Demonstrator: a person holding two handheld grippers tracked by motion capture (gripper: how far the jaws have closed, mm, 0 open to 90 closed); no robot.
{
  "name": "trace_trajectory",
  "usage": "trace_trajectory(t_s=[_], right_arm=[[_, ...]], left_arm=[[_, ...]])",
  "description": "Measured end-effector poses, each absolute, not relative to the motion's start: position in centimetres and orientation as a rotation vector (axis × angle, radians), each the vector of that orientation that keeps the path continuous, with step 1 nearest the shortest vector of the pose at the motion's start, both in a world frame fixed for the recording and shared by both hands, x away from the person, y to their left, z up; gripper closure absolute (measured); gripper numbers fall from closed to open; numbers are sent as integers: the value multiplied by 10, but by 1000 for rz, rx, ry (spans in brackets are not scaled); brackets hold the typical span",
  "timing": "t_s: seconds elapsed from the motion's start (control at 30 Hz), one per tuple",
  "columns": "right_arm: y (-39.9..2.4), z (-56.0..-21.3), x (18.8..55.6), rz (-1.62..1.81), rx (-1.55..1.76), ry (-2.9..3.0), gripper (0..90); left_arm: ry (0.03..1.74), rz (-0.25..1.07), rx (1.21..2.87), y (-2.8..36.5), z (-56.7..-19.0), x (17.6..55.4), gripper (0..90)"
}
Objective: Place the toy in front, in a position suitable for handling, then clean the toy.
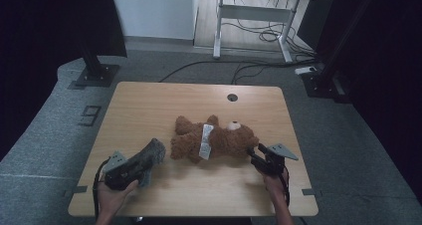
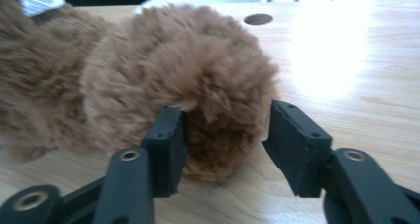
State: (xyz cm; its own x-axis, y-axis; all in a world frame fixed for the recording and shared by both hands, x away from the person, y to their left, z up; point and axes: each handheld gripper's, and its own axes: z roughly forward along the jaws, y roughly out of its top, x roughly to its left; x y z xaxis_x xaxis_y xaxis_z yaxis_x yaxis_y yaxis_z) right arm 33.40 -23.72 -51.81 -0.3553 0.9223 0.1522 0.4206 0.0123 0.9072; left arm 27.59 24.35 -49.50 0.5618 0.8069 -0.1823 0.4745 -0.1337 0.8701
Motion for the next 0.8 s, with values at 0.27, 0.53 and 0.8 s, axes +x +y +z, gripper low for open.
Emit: trace_trajectory(t_s=[0.27, 0.53, 0.8], right_arm=[[-230, -511, 335, 1341, 1347, 1803, 288], [-231, -512, 337, 1337, 1355, 1804, 263], [-232, -513, 339, 1332, 1357, 1818, 253]], left_arm=[[1054, 403, 1745, 242, -487, 274, 703], [1035, 413, 1734, 236, -479, 278, 703], [1020, 405, 1711, 233, -468, 279, 703]])
